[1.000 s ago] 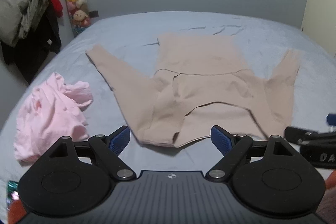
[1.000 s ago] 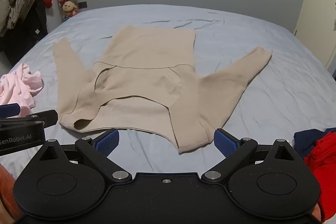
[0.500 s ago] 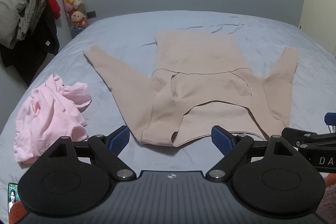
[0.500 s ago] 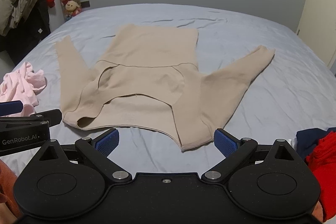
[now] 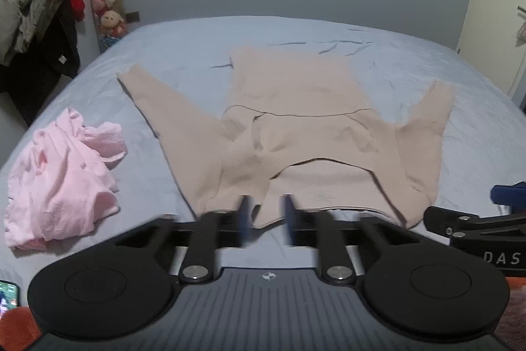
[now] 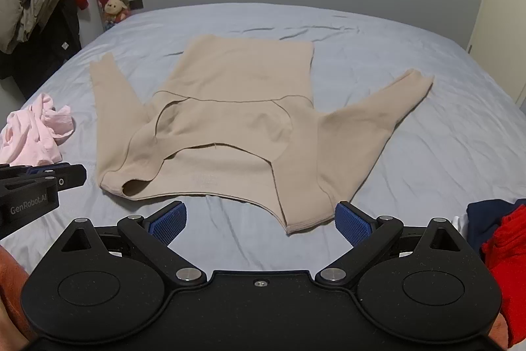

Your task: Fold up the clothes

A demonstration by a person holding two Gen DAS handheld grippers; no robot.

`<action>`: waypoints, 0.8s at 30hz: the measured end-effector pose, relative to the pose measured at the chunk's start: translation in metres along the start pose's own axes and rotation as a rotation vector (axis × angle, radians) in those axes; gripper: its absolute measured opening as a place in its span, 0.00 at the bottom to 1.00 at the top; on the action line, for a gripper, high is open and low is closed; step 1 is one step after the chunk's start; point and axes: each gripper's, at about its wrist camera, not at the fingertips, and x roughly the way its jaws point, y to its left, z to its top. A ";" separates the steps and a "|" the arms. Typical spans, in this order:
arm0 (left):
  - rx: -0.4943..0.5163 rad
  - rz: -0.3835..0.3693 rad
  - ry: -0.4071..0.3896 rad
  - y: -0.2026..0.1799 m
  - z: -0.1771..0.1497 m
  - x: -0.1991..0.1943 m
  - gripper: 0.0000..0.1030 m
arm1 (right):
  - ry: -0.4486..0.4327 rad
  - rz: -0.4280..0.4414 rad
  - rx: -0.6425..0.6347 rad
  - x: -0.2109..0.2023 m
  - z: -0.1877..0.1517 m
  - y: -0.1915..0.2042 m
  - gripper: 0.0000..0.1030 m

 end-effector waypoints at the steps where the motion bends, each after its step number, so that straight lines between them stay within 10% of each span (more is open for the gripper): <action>1: 0.006 0.001 -0.003 -0.001 0.000 0.000 0.88 | 0.000 0.000 -0.001 -0.001 0.000 0.000 0.94; 3: 0.014 0.033 -0.005 -0.004 0.000 0.000 1.00 | 0.001 0.001 -0.003 0.000 0.000 -0.001 0.94; 24: 0.012 0.071 0.028 -0.001 0.000 -0.001 0.99 | 0.007 -0.018 0.020 0.001 0.000 -0.009 0.94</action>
